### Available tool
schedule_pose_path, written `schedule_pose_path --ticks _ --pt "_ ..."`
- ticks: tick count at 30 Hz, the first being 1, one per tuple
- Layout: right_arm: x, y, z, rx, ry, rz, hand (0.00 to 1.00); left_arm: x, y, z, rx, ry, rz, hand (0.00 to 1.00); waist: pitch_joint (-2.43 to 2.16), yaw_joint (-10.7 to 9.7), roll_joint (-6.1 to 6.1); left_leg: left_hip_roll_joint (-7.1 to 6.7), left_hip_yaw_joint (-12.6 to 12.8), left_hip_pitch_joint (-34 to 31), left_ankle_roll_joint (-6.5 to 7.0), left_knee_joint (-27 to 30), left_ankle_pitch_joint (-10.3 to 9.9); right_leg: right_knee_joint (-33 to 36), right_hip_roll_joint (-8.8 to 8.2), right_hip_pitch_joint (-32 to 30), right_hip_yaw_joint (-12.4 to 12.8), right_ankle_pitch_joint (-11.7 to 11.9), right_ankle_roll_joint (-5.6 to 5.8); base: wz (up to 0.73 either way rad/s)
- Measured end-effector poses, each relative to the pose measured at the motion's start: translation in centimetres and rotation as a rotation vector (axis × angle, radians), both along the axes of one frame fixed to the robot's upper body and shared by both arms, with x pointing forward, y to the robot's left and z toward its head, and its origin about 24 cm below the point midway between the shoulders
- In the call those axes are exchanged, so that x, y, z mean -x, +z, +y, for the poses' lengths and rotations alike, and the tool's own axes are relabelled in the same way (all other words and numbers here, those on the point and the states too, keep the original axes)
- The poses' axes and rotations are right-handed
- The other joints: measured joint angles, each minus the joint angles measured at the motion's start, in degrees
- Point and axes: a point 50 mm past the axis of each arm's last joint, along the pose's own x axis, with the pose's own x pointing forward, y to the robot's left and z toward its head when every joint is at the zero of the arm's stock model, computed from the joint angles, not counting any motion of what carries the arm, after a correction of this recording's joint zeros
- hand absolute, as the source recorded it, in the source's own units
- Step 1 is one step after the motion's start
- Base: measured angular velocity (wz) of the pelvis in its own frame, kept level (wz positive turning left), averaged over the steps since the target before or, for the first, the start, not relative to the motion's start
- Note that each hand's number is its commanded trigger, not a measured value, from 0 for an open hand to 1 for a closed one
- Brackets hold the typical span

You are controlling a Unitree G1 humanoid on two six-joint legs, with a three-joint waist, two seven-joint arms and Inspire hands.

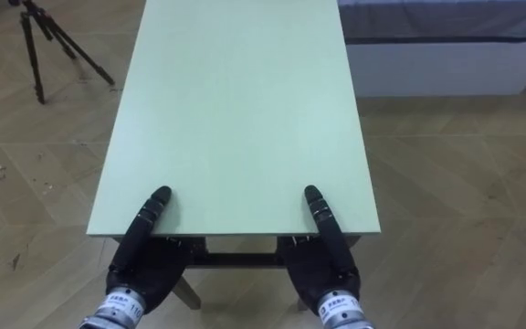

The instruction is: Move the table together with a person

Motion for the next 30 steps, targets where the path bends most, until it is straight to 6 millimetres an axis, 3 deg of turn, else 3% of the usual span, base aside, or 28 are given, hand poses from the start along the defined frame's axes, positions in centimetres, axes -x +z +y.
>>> schedule_pose_path --ticks 1,2,3,4,5,7,8,10,11,15,18,20,23,28,30 --pt "0.1 -0.2 0.1 -0.001 0.008 0.005 1.0 0.3 -0.2 0.1 0.001 0.005 0.009 1.0 0.36 -0.01 0.46 0.92 -4.33 -1.23 0.04 3.31 -0.02 2.67 1.84 -3.46 2.17 -1.23 -0.64 -0.28" --pt "0.1 -0.2 0.4 -0.008 0.013 0.005 1.0 0.5 -0.1 0.4 -0.002 0.015 0.007 1.0 -0.06 0.02 0.03 1.1 -5.12 -2.93 -0.06 5.62 -0.22 -1.0 2.54 -4.29 3.65 -0.77 -1.36 -0.17" --pt "0.0 0.2 0.7 -0.014 0.018 -0.025 1.0 0.6 0.4 0.8 0.001 0.028 -0.015 1.0 0.23 0.26 -1.16 1.38 -3.55 -6.87 -0.9 12.58 -1.15 -5.02 1.5 -5.44 1.75 2.59 -2.74 0.0" --pt "0.2 0.0 0.5 -0.004 0.015 -0.02 1.0 1.0 0.1 0.5 0.015 0.025 0.003 1.0 0.16 0.04 0.15 3.37 -2.35 -8.52 -0.96 17.08 -1.83 -3.47 2.46 -5.5 -0.28 2.23 -3.31 0.0" --pt "0.4 -0.1 0.4 0.003 0.019 -0.015 1.0 1.4 -0.1 0.4 0.019 0.024 0.012 1.0 0.26 0.03 0.42 4.23 -1.78 -8.49 -1.15 18.33 -1.68 -2.59 2.62 -5.18 -2.47 1.52 -4.02 -0.05" --pt "0.3 0.0 0.2 0.016 0.018 -0.019 1.0 1.4 -0.1 0.2 0.026 0.024 0.013 1.0 0.28 0.01 0.55 4.25 -1.49 -8.67 -1.47 18.45 -1.91 -3.18 2.59 -4.88 -4.9 0.82 -4.8 0.02" --pt "0.3 0.0 0.1 0.026 0.016 -0.025 1.0 1.4 -0.1 0.1 0.038 0.026 0.015 1.0 0.34 0.01 0.96 4.27 -1.47 -8.54 -2.32 18.78 -2.64 -3.48 2.31 -5.46 -6.72 0.63 -5.12 0.04" --pt "0.3 0.1 -0.1 0.044 0.023 -0.027 1.0 1.7 -0.2 -0.2 0.051 0.031 0.028 1.0 0.02 -0.19 2.19 3.95 -2.16 -7.67 -2.79 20.32 -3.65 -3.24 2.31 -5.95 -9.39 0.84 -5.54 0.01" --pt "0.2 0.1 -0.2 0.048 0.023 -0.028 1.0 1.7 -0.2 -0.2 0.056 0.031 0.029 1.0 0.07 -0.98 2.71 3.06 -3.13 -6.47 -2.86 18.5 -5.11 -2.59 2.26 -6.64 -10.48 0.9 -5.64 0.17" --pt "0.0 0.2 -0.3 0.047 0.016 -0.035 1.0 1.3 0.0 -0.3 0.065 0.025 0.026 1.0 0.18 -3.25 3.34 2.86 -3.23 -3.54 -2.32 9.02 -9.88 -0.39 0.99 -9.7 -13.41 1.47 -5.67 0.35" --pt "-0.4 0.4 -0.6 0.053 0.003 -0.049 1.0 0.6 0.3 -0.6 0.066 0.016 0.022 1.0 0.24 -3.65 3.57 1.02 -2.52 -3.64 -0.91 3.32 -11.0 0.0 -0.88 -12.54 -13.97 3.7 -5.13 0.16" --pt "-0.4 0.4 -0.9 0.063 -0.003 -0.048 1.0 0.3 0.2 -0.9 0.064 0.005 0.029 1.0 0.24 -3.65 3.48 -1.28 -1.9 -3.71 2.27 0.37 -9.59 -0.91 -2.84 -13.11 -13.65 5.79 -4.28 0.1" --pt "-0.3 0.2 -1.0 0.068 -0.002 -0.037 1.0 0.5 -0.1 -0.9 0.06 0.003 0.044 1.0 0.31 -3.62 3.32 -3.99 -1.09 -3.89 4.1 -1.4 -7.57 -3.21 -4.58 -13.18 -12.57 8.54 -2.77 -0.04" --pt "0.1 -0.1 -1.2 0.079 -0.002 -0.022 1.0 0.8 -0.6 -0.9 0.059 -0.013 0.071 1.0 0.23 -3.64 2.43 -7.45 0.48 -5.49 6.77 -1.36 -5.69 -4.35 -7.63 -14.14 -11.17 13.16 -2.28 -0.01" --pt "0.0 -0.1 -1.4 0.088 0.004 -0.023 1.0 0.8 -0.6 -0.9 0.067 -0.015 0.076 1.0 0.21 -4.21 1.86 -8.67 0.48 -6.68 7.95 -0.62 -5.03 -5.51 -8.68 -14.39 -10.59 15.45 -1.44 0.09"
